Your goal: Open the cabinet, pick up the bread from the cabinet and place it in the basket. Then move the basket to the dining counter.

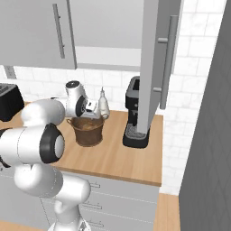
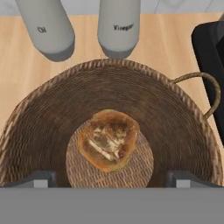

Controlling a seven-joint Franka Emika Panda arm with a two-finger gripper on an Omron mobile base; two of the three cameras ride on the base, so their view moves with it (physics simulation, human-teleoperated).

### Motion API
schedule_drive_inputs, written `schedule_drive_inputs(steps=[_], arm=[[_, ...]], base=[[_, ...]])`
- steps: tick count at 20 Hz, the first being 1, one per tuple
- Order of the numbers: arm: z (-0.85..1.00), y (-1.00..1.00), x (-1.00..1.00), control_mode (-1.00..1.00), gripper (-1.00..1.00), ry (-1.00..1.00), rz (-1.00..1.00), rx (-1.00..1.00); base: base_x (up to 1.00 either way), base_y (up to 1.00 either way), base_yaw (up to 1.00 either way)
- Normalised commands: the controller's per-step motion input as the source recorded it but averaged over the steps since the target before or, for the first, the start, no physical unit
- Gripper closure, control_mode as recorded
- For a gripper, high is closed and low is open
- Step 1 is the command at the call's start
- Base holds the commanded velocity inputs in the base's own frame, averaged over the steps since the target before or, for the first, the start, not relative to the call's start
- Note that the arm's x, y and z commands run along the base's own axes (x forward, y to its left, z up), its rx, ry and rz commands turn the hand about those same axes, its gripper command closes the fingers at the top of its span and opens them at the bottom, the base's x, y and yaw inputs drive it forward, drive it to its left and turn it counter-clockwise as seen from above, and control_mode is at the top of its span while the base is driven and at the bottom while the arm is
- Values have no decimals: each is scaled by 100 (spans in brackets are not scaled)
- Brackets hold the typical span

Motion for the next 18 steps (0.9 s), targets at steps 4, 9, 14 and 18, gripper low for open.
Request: schedule_drive_inputs(steps=[4,9,14,18], arm=[[7,0,-30,-100,-100,-3,-2,0],[19,-8,-89,-100,-100,-1,-11,0],[8,-59,-1,-100,-100,4,-19,2],[3,-31,28,-100,-100,8,-15,12]], base=[[0,0,0],[0,0,0],[0,0,0],[0,0,0]])
